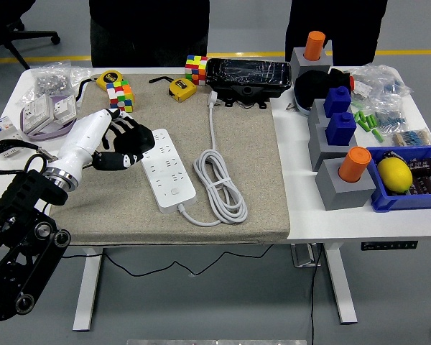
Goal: Pick up the plug,place it near the board,insert it into the board,press the button
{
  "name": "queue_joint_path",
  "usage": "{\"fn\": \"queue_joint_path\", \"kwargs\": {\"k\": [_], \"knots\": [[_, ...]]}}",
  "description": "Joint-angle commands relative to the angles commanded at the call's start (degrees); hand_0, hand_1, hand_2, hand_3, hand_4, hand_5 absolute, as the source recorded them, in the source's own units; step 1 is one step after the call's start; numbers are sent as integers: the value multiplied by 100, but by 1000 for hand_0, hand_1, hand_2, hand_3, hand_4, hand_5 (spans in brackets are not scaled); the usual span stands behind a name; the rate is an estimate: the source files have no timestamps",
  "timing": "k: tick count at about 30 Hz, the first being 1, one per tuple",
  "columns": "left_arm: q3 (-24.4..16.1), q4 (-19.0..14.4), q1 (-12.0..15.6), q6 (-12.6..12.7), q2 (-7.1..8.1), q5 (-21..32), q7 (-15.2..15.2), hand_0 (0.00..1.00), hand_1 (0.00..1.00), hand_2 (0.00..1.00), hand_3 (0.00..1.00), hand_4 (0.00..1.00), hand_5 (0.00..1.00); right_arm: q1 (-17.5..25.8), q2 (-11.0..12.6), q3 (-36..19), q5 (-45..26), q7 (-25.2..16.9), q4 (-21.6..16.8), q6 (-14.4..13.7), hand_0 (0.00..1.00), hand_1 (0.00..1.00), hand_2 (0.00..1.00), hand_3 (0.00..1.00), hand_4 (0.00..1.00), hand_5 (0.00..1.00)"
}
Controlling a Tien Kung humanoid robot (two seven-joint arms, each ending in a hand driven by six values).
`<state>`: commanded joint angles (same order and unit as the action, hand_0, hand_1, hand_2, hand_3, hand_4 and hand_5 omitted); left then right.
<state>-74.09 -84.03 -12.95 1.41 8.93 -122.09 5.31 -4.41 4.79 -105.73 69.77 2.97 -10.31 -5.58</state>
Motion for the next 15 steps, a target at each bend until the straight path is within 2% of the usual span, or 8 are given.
{"fn": "queue_joint_path", "kwargs": {"k": [4,9,15], "knots": [[211,6,-88,-1,39,35,14,215,304,413,539,746,2,6,-4,-9,13,1,0,3,785,736,729,756,998,980],[394,88,-156,12,4,53,18,216,298,408,539,746,2,-10,4,-9,17,-4,0,-1,786,736,729,756,998,981],[546,396,-233,113,-26,42,-31,217,296,405,539,747,2,-3,5,-13,13,6,0,-1,785,737,729,756,998,980]]}}
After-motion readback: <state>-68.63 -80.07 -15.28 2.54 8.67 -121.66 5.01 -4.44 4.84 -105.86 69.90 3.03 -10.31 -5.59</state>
